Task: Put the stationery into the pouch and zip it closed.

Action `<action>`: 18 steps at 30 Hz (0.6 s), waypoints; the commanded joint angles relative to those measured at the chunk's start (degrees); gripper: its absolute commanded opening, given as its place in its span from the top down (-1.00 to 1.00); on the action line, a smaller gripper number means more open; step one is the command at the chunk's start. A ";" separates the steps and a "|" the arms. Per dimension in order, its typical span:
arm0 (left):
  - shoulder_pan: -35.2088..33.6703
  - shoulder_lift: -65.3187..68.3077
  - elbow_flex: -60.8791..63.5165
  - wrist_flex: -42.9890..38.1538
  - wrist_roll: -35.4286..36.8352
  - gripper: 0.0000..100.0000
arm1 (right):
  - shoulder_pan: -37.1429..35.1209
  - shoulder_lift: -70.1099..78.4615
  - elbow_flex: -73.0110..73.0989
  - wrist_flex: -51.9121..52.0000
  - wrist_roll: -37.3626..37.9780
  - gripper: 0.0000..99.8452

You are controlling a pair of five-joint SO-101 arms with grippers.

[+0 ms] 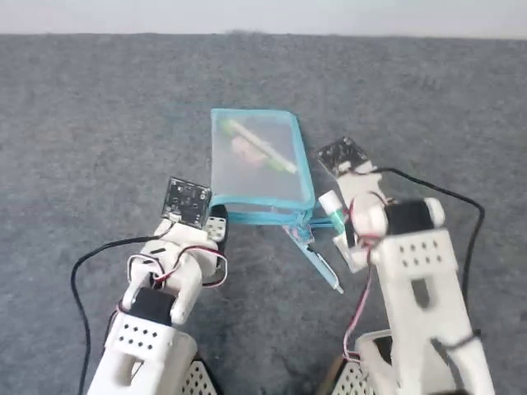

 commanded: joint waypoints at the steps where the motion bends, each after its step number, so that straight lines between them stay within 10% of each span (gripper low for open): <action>1: 1.49 0.18 -2.77 -0.26 0.97 0.98 | -0.84 -7.87 -0.62 3.30 2.90 0.99; 10: 1.49 0.44 -2.68 -1.49 0.97 0.98 | -17.89 -5.05 -1.67 8.40 7.12 0.99; 18: 1.49 0.18 -2.59 -1.32 0.88 0.98 | -18.86 12.35 -13.36 8.22 5.10 0.99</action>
